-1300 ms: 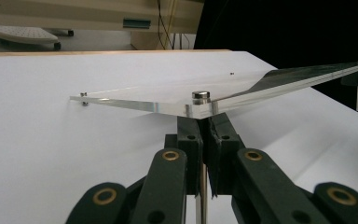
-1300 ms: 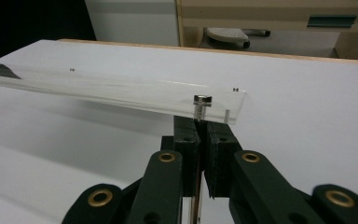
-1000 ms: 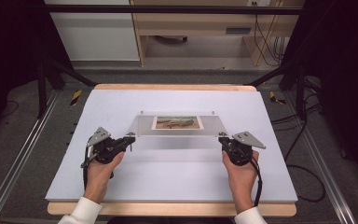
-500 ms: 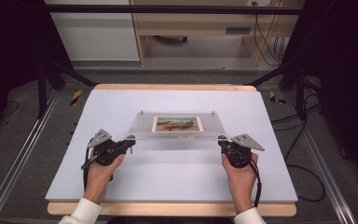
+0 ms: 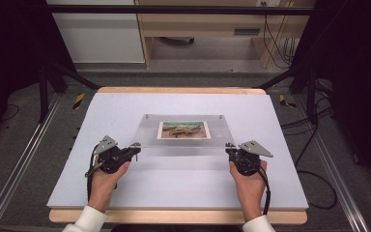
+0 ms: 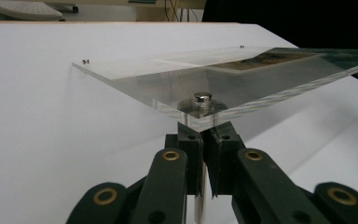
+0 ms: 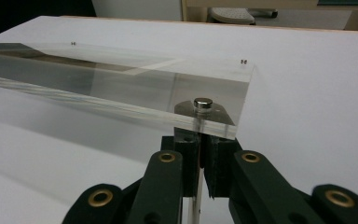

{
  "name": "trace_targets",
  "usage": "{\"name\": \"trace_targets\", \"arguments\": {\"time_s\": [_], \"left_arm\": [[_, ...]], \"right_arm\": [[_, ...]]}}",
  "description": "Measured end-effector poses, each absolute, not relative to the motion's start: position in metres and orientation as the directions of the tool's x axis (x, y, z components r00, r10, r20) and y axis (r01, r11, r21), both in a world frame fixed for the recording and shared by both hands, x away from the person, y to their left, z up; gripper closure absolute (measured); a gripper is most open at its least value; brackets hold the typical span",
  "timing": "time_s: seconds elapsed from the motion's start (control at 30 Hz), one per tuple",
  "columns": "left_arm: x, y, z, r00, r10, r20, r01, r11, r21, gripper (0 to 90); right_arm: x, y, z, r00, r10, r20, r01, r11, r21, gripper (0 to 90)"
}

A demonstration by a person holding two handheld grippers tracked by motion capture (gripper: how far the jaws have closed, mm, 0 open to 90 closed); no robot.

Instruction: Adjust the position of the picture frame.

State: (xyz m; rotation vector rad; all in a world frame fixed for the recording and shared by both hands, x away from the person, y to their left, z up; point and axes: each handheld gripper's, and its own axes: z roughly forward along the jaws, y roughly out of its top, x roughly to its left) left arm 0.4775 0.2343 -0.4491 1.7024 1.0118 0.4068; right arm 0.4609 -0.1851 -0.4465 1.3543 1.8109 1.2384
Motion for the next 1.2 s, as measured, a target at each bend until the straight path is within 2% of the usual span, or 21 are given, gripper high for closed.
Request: {"name": "trace_targets", "arguments": {"time_s": [1.2], "left_arm": [[0.479,0.234,-0.459,0.571,0.797,-0.195,0.454,-0.108,0.884,84.2]], "right_arm": [[0.460,-0.184,-0.458,-0.355,0.928,0.111,0.465,0.072,0.882,85.0]]}}
